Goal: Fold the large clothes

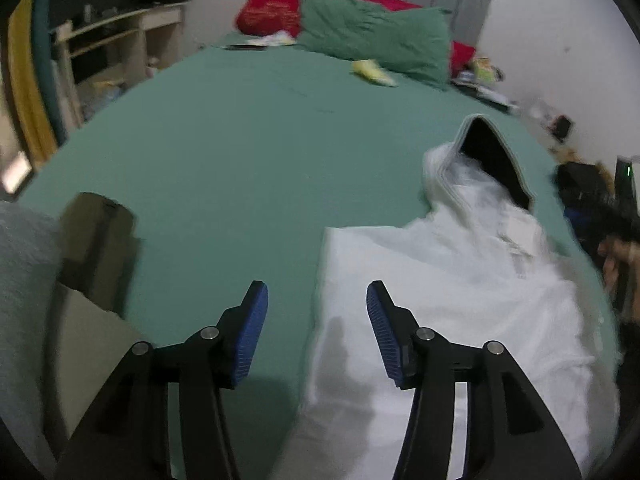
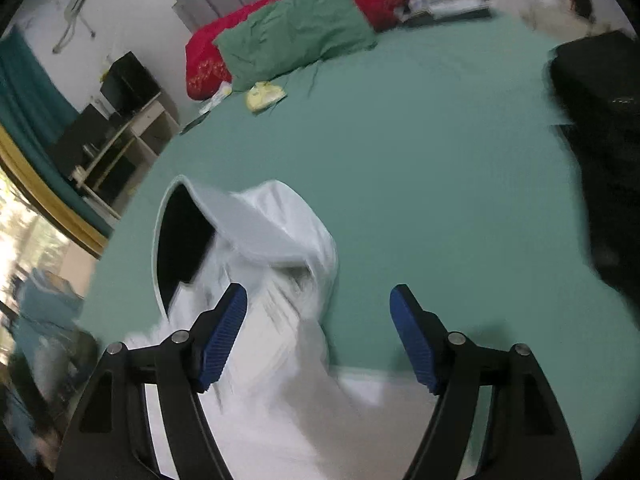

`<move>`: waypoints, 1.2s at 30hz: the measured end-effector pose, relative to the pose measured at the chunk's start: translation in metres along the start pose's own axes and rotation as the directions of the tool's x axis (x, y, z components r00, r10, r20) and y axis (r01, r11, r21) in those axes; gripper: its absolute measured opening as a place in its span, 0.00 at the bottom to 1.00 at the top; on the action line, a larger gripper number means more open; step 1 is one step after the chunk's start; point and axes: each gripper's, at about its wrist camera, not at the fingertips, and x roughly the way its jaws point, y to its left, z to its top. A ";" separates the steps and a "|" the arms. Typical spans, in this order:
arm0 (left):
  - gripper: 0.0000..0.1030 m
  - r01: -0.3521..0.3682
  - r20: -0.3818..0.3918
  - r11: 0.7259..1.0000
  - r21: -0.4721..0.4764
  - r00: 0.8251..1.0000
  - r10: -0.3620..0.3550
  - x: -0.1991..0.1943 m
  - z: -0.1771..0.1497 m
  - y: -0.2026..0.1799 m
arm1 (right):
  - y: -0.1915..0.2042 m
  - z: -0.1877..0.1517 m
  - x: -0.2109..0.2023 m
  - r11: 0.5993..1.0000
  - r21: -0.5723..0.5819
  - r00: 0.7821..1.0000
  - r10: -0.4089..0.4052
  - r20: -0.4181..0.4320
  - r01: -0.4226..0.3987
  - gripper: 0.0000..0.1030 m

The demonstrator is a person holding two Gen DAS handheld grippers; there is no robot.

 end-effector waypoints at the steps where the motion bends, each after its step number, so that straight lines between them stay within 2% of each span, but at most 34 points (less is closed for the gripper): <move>1: 0.53 -0.015 -0.009 1.000 -0.011 1.000 0.015 0.005 0.001 0.003 | 0.002 0.014 0.016 1.000 0.002 1.000 0.013 -0.020 -0.013 0.72; 2: 0.53 -0.024 -0.028 0.999 -0.030 0.999 0.023 0.010 0.001 0.008 | 0.004 0.025 0.029 1.000 -0.008 0.999 0.025 -0.038 -0.025 0.75; 3: 0.53 -0.024 -0.041 0.999 -0.046 0.999 0.023 0.014 0.001 0.011 | 0.013 0.041 0.045 0.997 -0.063 0.998 0.039 -0.043 -0.042 0.84; 5: 0.53 -0.027 -0.061 0.997 -0.075 0.998 0.023 0.022 0.001 0.018 | 0.029 0.057 0.059 0.981 -0.188 0.998 0.045 -0.032 -0.050 0.97; 7: 0.53 -0.048 -0.070 0.996 -0.079 0.997 0.043 0.029 0.000 0.020 | 0.046 0.079 0.083 0.959 -0.268 0.995 0.079 -0.067 -0.094 0.97; 9: 0.53 -0.053 -0.085 0.996 -0.073 0.995 0.046 0.036 -0.001 0.018 | 0.054 0.089 0.108 0.952 -0.252 0.977 0.137 -0.161 -0.175 0.97; 11: 0.53 -0.046 -0.102 0.997 -0.064 0.994 0.040 0.040 -0.004 0.015 | 0.067 0.093 0.128 0.935 -0.284 0.962 0.150 -0.229 -0.214 0.97; 12: 0.53 -0.048 -0.115 0.997 -0.059 0.992 0.041 0.043 -0.007 0.014 | 0.072 0.091 0.132 0.920 -0.308 0.952 0.167 -0.257 -0.244 0.97; 14: 0.53 -0.038 -0.126 0.998 -0.050 0.992 0.031 0.045 -0.010 0.011 | 0.084 0.080 0.145 0.881 -0.360 0.915 0.168 -0.368 -0.306 0.97; 16: 0.53 -0.042 -0.127 0.998 -0.036 0.991 0.037 0.046 -0.013 0.008 | 0.093 0.058 0.158 0.839 -0.442 0.872 0.074 -0.483 -0.316 0.97; 18: 0.53 -0.049 -0.129 0.999 -0.024 0.991 0.046 0.047 -0.015 0.005 | 0.097 0.035 0.165 0.811 -0.473 0.820 0.013 -0.572 -0.343 0.97; 19: 0.53 -0.047 -0.132 0.999 -0.019 0.990 0.044 0.048 -0.016 0.005 | 0.100 0.026 0.165 0.793 -0.493 0.809 -0.001 -0.588 -0.357 0.98; 20: 0.53 -0.044 -0.135 0.999 -0.017 0.990 0.041 0.048 -0.017 0.004 | 0.103 0.022 0.162 0.779 -0.513 0.814 -0.005 -0.581 -0.361 0.98; 23: 0.53 -0.038 -0.137 0.999 -0.010 0.990 0.037 0.048 -0.018 0.000 | 0.103 0.017 0.160 0.813 -0.479 0.824 0.002 -0.567 -0.332 0.97; 25: 0.53 -0.039 -0.141 0.999 -0.008 0.989 0.038 0.049 -0.019 0.000 | 0.114 0.007 0.158 0.770 -0.558 0.840 -0.053 -0.540 -0.310 0.73; 26: 0.53 -0.036 -0.143 0.999 -0.011 0.989 0.034 0.049 -0.018 0.001 | 0.118 0.006 0.155 0.753 -0.594 0.855 -0.083 -0.512 -0.283 0.16; 27: 0.53 -0.034 -0.144 0.999 -0.011 0.989 0.032 0.049 -0.018 0.000 | 0.118 0.004 0.151 0.738 -0.632 0.867 -0.135 -0.480 -0.235 0.06; 28: 0.53 -0.035 -0.144 0.999 -0.011 0.989 0.033 0.049 -0.018 0.000 | 0.119 0.000 0.144 0.714 -0.670 0.876 -0.174 -0.450 -0.202 0.05; 29: 0.53 -0.037 -0.145 0.999 -0.011 0.989 0.035 0.049 -0.018 0.000 | 0.123 -0.004 0.138 0.674 -0.719 0.887 -0.211 -0.410 -0.172 0.05; 30: 0.53 -0.033 -0.147 0.999 -0.012 0.989 0.031 0.049 -0.018 -0.001 | 0.132 -0.019 0.127 0.559 -0.823 0.908 -0.286 -0.305 -0.100 0.05; 31: 0.53 -0.029 -0.147 1.000 -0.012 0.989 0.027 0.049 -0.017 0.000 | 0.139 -0.034 0.116 0.445 -0.895 0.920 -0.333 -0.207 -0.040 0.05; 32: 0.53 -0.028 -0.146 1.000 -0.012 0.989 0.025 0.048 -0.016 -0.001 | 0.143 -0.048 0.106 0.357 -0.934 0.927 -0.357 -0.115 0.022 0.05; 33: 0.53 -0.025 -0.143 1.000 -0.010 0.989 0.023 0.047 -0.016 -0.001 | 0.147 -0.064 0.095 0.245 -0.965 0.925 -0.379 -0.008 0.093 0.05; 35: 0.53 -0.024 -0.137 1.000 -0.005 0.990 0.023 0.045 -0.017 -0.002 | 0.143 -0.089 0.079 0.086 -0.981 0.910 -0.394 0.129 0.176 0.05; 36: 0.53 -0.022 -0.137 1.000 -0.001 0.990 0.022 0.043 -0.018 -0.003 | 0.138 -0.100 0.074 0.046 -0.982 0.897 -0.417 0.150 0.185 0.05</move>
